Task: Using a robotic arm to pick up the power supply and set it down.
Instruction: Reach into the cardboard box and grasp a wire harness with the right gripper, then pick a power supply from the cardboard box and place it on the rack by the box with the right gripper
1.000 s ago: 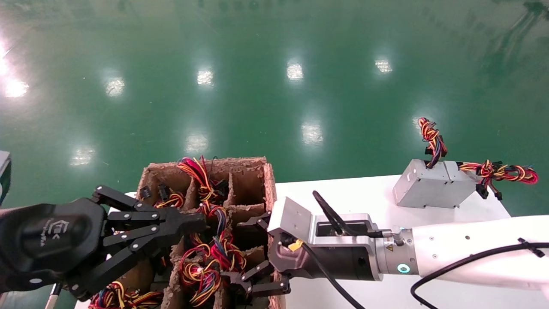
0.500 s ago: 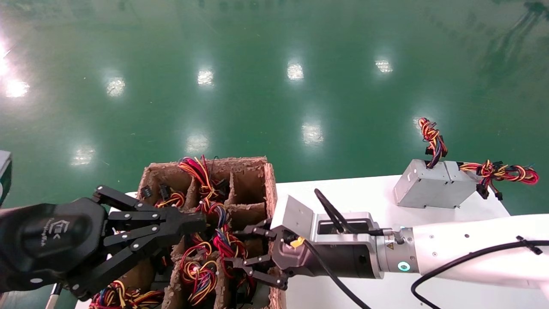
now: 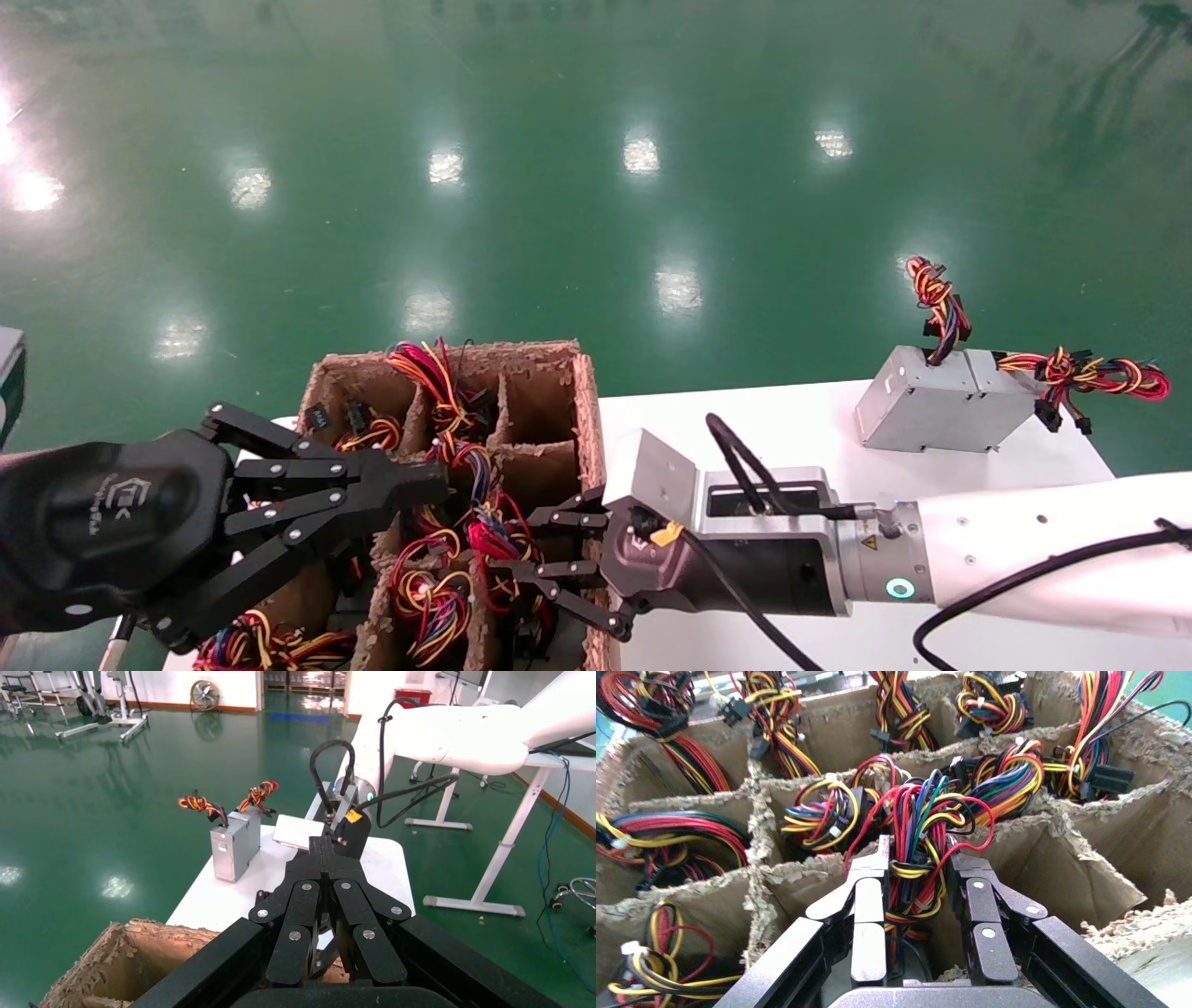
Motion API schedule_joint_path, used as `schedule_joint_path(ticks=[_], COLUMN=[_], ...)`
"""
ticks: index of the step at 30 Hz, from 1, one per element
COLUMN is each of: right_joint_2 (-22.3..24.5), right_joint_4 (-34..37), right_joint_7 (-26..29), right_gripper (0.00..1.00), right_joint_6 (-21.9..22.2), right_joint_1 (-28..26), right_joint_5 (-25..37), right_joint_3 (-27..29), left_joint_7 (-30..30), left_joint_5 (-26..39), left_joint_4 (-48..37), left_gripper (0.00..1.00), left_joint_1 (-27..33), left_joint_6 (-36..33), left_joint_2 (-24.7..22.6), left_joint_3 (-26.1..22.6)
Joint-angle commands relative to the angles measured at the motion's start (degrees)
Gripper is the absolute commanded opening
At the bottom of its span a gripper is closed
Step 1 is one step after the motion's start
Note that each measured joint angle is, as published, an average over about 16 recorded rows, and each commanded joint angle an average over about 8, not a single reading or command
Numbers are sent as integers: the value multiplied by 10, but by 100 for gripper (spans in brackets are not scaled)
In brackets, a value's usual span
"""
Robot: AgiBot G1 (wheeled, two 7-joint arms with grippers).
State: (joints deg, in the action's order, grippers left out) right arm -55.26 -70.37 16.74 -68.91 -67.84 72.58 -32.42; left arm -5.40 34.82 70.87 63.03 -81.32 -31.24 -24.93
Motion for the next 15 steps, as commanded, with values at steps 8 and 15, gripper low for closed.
schedule_joint_path(ticks=[8, 15], right_joint_2=[13, 32], right_joint_4=[-21, -51], right_joint_7=[34, 71], right_gripper=[0, 0], right_joint_6=[-8, -18], right_joint_1=[-4, -12], right_joint_5=[-30, -65], right_joint_3=[12, 29], left_joint_7=[0, 0], left_joint_5=[0, 0], left_joint_4=[0, 0], left_gripper=[0, 0], left_joint_1=[0, 0], left_joint_6=[0, 0], left_joint_2=[0, 0], left_joint_3=[0, 0])
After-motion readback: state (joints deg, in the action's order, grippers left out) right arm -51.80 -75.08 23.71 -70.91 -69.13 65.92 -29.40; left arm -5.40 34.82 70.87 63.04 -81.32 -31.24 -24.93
